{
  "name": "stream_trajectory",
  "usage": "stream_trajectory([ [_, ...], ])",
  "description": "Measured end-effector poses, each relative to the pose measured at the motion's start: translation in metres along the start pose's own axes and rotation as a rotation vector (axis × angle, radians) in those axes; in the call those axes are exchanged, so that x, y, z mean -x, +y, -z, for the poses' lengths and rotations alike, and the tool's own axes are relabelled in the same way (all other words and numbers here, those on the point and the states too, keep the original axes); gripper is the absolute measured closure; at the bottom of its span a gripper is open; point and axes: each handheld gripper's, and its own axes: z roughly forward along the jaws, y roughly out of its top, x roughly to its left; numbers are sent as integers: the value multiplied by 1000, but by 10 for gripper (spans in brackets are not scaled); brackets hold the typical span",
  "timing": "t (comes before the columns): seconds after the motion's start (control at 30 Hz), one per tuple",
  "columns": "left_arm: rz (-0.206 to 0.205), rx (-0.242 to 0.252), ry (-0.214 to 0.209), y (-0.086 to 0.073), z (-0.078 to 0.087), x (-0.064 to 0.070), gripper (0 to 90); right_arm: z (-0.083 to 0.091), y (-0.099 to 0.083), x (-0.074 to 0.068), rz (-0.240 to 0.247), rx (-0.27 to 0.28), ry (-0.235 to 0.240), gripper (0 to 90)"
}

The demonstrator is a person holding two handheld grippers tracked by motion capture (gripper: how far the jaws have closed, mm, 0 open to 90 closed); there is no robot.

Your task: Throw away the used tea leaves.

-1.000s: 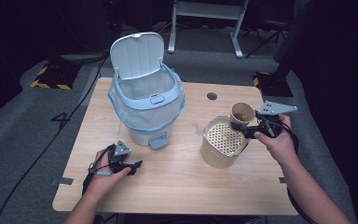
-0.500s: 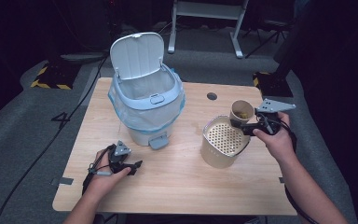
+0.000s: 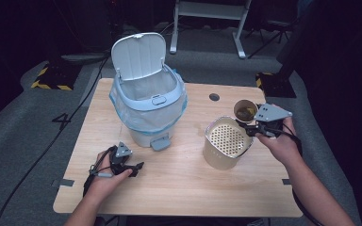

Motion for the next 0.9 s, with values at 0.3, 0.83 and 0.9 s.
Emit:
stream_trajectory([
  [0.3,0,4,6,-1,1,1,252,0,7,-15,453,-164,-162,334],
  [0.83,0,4,6,-1,1,1,252,-4,12,-55,1401,-428,-555,384],
  [0.9,0,4,6,-1,1,1,252,-2,16,-56,1447,-430,-574,385],
])
